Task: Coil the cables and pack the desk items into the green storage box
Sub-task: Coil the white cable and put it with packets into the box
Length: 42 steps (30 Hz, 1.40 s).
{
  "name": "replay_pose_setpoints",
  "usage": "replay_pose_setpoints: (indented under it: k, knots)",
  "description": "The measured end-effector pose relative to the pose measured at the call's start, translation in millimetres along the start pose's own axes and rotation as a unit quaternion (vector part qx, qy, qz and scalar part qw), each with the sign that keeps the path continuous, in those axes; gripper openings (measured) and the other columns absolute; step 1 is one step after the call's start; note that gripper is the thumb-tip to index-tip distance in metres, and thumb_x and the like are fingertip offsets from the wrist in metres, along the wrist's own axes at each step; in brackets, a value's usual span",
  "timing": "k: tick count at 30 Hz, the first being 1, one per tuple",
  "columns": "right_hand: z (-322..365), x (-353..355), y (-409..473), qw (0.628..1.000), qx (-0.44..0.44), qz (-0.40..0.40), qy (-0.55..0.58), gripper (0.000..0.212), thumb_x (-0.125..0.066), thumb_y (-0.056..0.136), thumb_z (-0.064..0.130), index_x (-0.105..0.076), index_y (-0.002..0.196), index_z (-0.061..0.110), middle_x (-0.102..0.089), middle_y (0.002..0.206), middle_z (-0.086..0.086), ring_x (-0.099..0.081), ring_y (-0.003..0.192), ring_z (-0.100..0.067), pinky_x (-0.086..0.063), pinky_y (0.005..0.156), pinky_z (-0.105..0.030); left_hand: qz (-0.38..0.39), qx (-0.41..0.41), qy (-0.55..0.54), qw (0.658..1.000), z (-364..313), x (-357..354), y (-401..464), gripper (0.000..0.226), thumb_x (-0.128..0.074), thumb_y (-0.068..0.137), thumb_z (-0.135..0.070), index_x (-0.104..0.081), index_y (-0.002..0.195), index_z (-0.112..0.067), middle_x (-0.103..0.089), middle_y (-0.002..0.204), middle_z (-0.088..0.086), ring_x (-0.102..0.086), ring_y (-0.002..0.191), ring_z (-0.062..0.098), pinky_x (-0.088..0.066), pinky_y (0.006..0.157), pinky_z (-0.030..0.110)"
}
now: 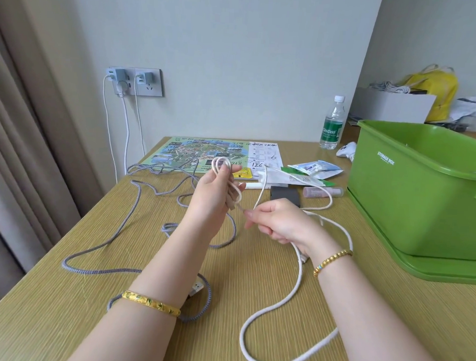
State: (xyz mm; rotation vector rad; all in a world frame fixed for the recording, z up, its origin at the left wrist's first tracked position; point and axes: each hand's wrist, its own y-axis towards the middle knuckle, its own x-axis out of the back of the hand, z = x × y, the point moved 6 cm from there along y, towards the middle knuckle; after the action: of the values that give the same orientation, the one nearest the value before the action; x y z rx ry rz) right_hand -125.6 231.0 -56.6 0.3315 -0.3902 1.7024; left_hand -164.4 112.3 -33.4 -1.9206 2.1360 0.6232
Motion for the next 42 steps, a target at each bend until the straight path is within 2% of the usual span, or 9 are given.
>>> replay_pose_setpoints:
  k: [4,7,10,13,19,25,34,37,42]
  knots:
    - [0,-1,-2,1.0,0.004,0.013,0.002,0.024,-0.055,0.092,0.026,-0.066,0.074,0.014,-0.036,0.048,0.004,-0.022,0.03,-0.003,-0.014,0.032,-0.014,0.004,0.023,-0.039,0.999,1,4,2,0.026,-0.033,0.102,-0.015,-0.047,0.081,-0.011,-0.051,0.065,0.001,-0.062,0.053,0.01,-0.056,0.068,0.029]
    - [2,-2,-5,0.998,0.01,0.057,0.023,0.019,-0.054,0.093,0.022,-0.067,0.082,0.013,-0.035,0.049,0.006,-0.022,0.033,-0.003,-0.014,0.032,-0.015,-0.026,0.019,-0.03,0.999,-2,12,4,0.026,-0.031,0.102,-0.017,-0.043,0.08,-0.014,-0.034,0.055,-0.002,-0.04,0.037,0.006,-0.045,0.042,0.018]
    - [4,5,-11,0.992,0.013,0.12,0.043,0.017,-0.053,0.093,0.019,-0.066,0.085,0.012,-0.032,0.046,0.011,-0.024,0.035,-0.001,-0.019,0.033,-0.013,-0.059,0.003,0.051,0.997,-9,26,10,0.028,-0.03,0.102,-0.02,-0.043,0.077,-0.016,-0.026,0.057,-0.003,-0.024,0.033,0.003,-0.024,0.033,0.012]
    - [11,21,-16,0.98,0.047,0.118,0.154,0.015,-0.059,0.082,0.022,-0.059,0.075,0.009,-0.031,0.043,0.012,-0.024,0.034,0.0,-0.021,0.033,-0.012,-0.056,0.034,0.192,0.979,-6,35,14,0.03,-0.033,0.101,-0.025,-0.048,0.076,-0.017,-0.033,0.06,-0.003,-0.028,0.03,0.002,-0.023,0.031,0.013]
    - [16,49,-14,0.906,0.112,0.041,0.405,0.019,-0.051,0.083,0.025,-0.06,0.076,0.01,-0.027,0.042,0.011,-0.022,0.032,0.001,-0.016,0.028,-0.012,0.183,0.079,0.365,0.909,11,-1,-10,0.049,-0.044,0.078,-0.066,-0.054,0.082,-0.018,-0.035,0.064,-0.005,-0.034,0.044,0.006,-0.031,0.043,0.017]
    - [15,43,-9,0.908,0.123,0.036,0.398,0.028,-0.037,0.097,0.02,-0.062,0.094,0.007,-0.027,0.043,0.012,-0.02,0.032,0.001,-0.014,0.03,-0.012,0.347,0.099,0.396,0.844,23,-25,-35,0.024,-0.049,0.095,-0.032,-0.042,0.083,-0.013,-0.029,0.067,0.005,-0.025,0.053,0.013,-0.024,0.045,0.018]
    - [15,41,-8,0.91,0.125,0.014,0.395,0.03,-0.035,0.099,0.022,-0.06,0.105,0.007,-0.028,0.045,0.011,-0.02,0.034,0.0,-0.014,0.031,-0.013,0.322,0.075,0.378,0.865,23,-25,-34,0.034,-0.034,0.1,-0.034,-0.051,0.078,-0.015,-0.061,0.067,-0.005,-0.053,0.062,0.013,-0.04,0.057,0.017]
    - [14,46,-8,0.905,0.129,-0.012,0.405,0.03,-0.037,0.099,0.024,-0.06,0.108,0.008,-0.028,0.046,0.011,-0.021,0.035,0.0,-0.015,0.031,-0.013,0.313,0.094,0.275,0.904,19,-29,-33,0.032,-0.031,0.1,-0.034,-0.047,0.083,-0.013,-0.038,0.05,-0.006,-0.039,0.04,0.009,-0.036,0.041,0.017]
    - [11,51,-6,0.903,0.133,-0.049,0.405,0.03,-0.037,0.099,0.025,-0.059,0.109,0.008,-0.029,0.046,0.012,-0.021,0.035,0.0,-0.017,0.031,-0.013,0.313,0.097,0.222,0.919,18,-29,-29,0.035,-0.027,0.101,-0.037,-0.046,0.08,-0.016,-0.029,0.061,-0.002,-0.025,0.041,0.006,-0.022,0.038,0.013]
